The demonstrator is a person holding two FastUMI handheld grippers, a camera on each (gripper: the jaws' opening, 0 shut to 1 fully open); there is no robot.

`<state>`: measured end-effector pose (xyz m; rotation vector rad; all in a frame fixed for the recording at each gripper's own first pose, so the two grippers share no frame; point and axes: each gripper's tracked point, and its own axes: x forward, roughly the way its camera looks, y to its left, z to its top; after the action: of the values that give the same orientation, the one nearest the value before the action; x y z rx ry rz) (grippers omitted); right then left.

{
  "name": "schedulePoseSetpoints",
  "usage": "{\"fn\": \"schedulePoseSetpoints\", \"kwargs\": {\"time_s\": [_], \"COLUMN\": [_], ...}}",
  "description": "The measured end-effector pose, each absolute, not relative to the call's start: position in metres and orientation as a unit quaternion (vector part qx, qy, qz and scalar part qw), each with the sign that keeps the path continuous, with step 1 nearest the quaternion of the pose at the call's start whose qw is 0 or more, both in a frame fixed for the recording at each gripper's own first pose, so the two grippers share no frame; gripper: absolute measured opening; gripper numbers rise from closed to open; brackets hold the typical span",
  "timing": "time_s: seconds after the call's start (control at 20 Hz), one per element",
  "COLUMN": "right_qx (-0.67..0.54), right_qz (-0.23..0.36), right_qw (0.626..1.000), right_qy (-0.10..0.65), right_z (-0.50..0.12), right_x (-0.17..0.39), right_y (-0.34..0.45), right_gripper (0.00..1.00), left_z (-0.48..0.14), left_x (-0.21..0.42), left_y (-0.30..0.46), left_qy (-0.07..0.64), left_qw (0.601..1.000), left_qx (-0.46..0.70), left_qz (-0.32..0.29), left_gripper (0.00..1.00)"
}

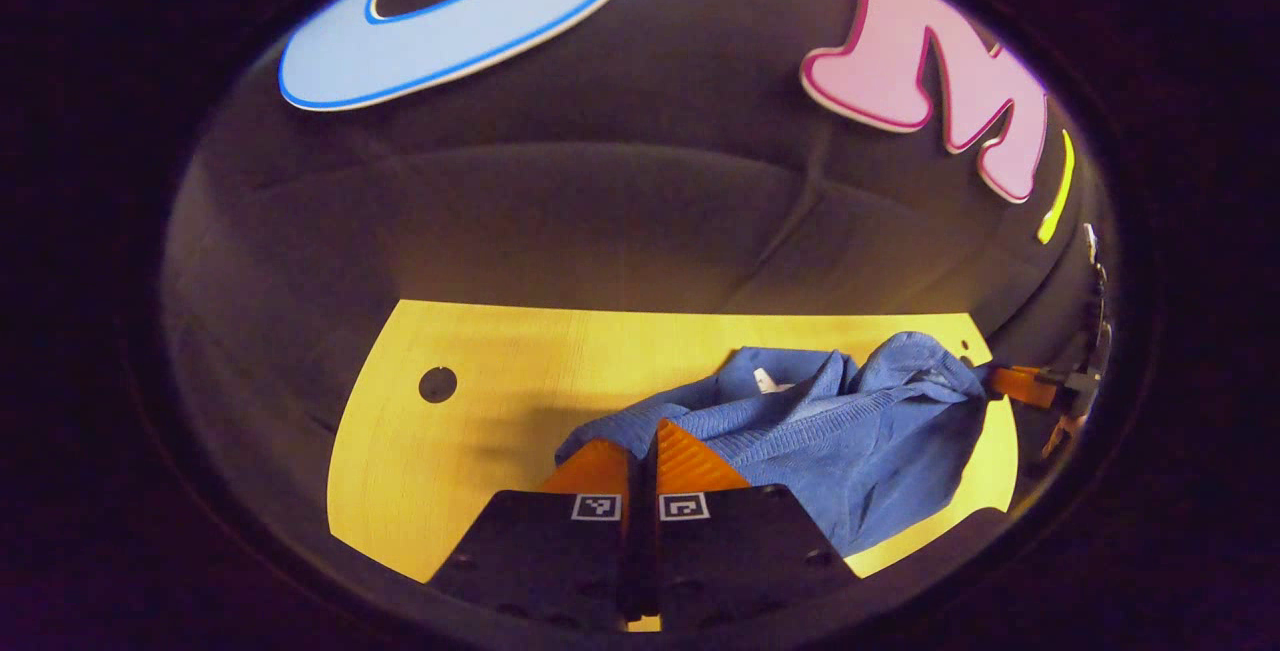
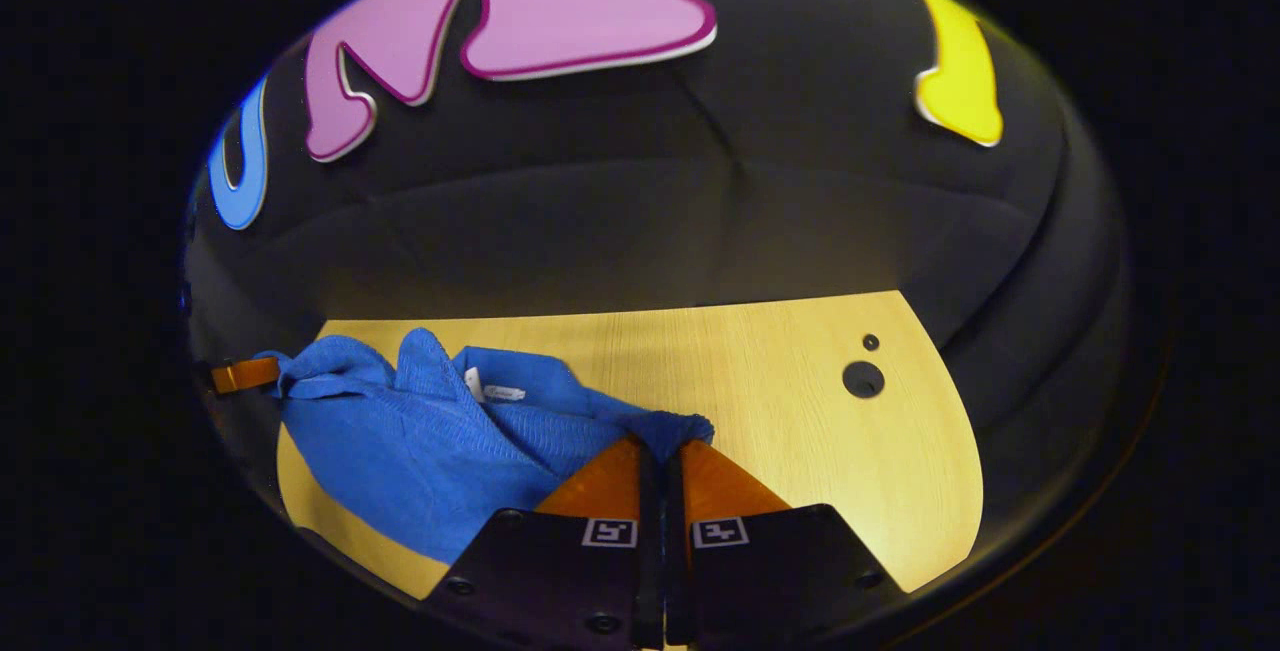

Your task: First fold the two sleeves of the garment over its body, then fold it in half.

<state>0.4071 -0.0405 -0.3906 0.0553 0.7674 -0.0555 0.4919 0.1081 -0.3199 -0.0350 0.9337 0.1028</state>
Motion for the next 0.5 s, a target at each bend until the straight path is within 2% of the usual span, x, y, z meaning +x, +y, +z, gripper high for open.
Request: {"fn": "schedulePoseSetpoints", "kwargs": {"time_s": [0.25, 0.3, 0.35, 0.4, 0.45, 0.5], "right_qx": [0.004, 0.002, 0.002, 0.008, 0.008, 0.005], "right_qz": [-0.017, -0.017, -0.018, -0.020, -0.026, -0.033], "right_qw": [0.912, 0.909, 0.907, 0.905, 0.908, 0.913], "right_qy": [0.410, 0.416, 0.421, 0.424, 0.418, 0.407], "right_z": [-0.463, -0.473, -0.482, -0.485, -0.489, -0.488], "right_x": [0.442, 0.443, 0.444, 0.447, 0.453, 0.459], "right_y": [-0.037, -0.041, -0.046, -0.048, -0.053, -0.059], "right_gripper": [0.05, 0.06, 0.13, 0.16, 0.10, 0.29], "left_z": [-0.368, -0.375, -0.380, -0.385, -0.391, -0.392], "left_x": [0.526, 0.531, 0.537, 0.537, 0.541, 0.544], "left_y": [0.112, 0.117, 0.117, 0.114, 0.109, 0.108], "left_qy": [0.468, 0.472, 0.474, 0.480, 0.484, 0.480], "left_qw": [0.880, 0.877, 0.876, 0.874, 0.872, 0.873], "left_qx": [0.008, 0.020, 0.031, 0.033, 0.033, 0.037], "left_qz": [0.084, 0.092, 0.087, 0.071, 0.063, 0.072], "left_gripper": [0.00, 0.05, 0.06, 0.15, 0.38, 0.60]}}
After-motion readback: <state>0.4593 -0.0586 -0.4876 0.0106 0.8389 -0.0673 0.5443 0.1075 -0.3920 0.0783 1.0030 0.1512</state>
